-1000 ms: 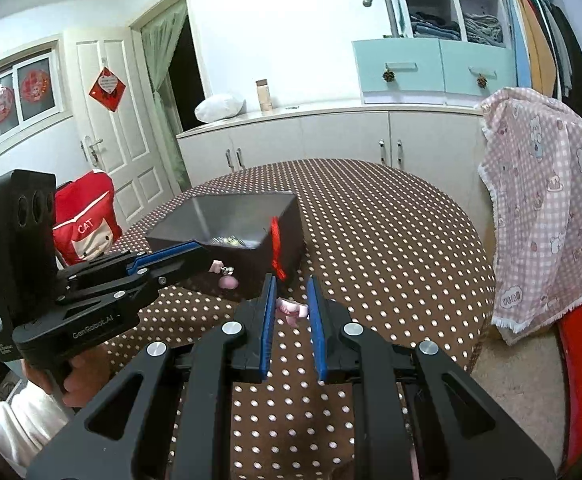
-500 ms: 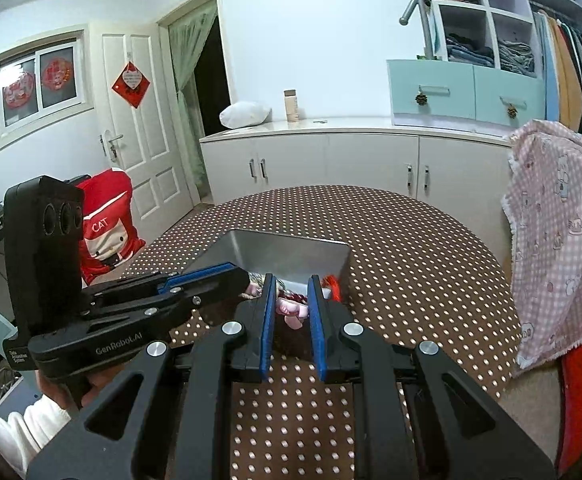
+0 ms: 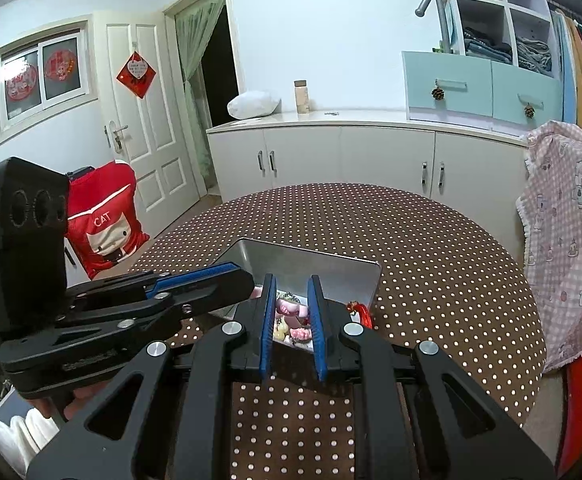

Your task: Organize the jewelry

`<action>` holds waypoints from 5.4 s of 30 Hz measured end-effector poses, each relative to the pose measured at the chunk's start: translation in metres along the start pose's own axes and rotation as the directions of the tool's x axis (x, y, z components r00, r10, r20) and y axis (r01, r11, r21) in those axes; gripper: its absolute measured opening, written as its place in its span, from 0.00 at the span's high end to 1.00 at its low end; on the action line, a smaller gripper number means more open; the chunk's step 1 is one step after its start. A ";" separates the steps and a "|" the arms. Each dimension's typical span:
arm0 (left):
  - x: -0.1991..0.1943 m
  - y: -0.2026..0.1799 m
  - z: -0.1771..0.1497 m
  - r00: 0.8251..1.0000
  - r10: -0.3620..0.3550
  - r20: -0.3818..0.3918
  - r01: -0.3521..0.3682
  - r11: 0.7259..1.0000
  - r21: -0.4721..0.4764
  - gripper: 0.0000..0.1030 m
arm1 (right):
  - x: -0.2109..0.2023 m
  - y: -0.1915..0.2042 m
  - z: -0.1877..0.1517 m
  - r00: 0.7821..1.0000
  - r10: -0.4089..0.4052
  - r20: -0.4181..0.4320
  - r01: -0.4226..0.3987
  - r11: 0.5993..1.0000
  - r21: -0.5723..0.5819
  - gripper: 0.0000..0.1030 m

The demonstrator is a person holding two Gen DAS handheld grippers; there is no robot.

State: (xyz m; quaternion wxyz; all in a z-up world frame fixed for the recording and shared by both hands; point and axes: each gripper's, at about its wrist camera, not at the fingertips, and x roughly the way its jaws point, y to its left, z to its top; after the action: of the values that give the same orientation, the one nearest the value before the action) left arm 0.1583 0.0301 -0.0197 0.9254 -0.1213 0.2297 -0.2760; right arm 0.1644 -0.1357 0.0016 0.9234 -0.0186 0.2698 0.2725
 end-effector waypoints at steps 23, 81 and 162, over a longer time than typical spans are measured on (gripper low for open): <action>0.014 0.002 0.018 0.991 0.126 -0.036 -0.124 0.991 0.055 0.84 | 0.014 0.000 0.008 1.000 -0.001 -0.014 0.001 1.000 0.000 0.86; -0.031 -0.030 -0.007 0.890 0.445 0.099 -0.455 0.880 0.138 0.10 | -0.031 -0.009 -0.029 0.991 -0.135 0.002 0.135 0.990 0.041 0.08; -0.091 -0.092 -0.038 0.846 0.478 0.237 -0.519 0.839 0.161 0.06 | -0.095 0.042 -0.051 0.981 -0.154 0.119 0.160 0.986 -0.041 0.08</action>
State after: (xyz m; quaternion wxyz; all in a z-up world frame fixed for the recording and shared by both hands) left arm 0.0308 0.0029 0.0125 0.9902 0.0203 0.1333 -0.0357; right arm 0.0511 -0.1565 0.0115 0.9553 -0.0472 0.2066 0.2061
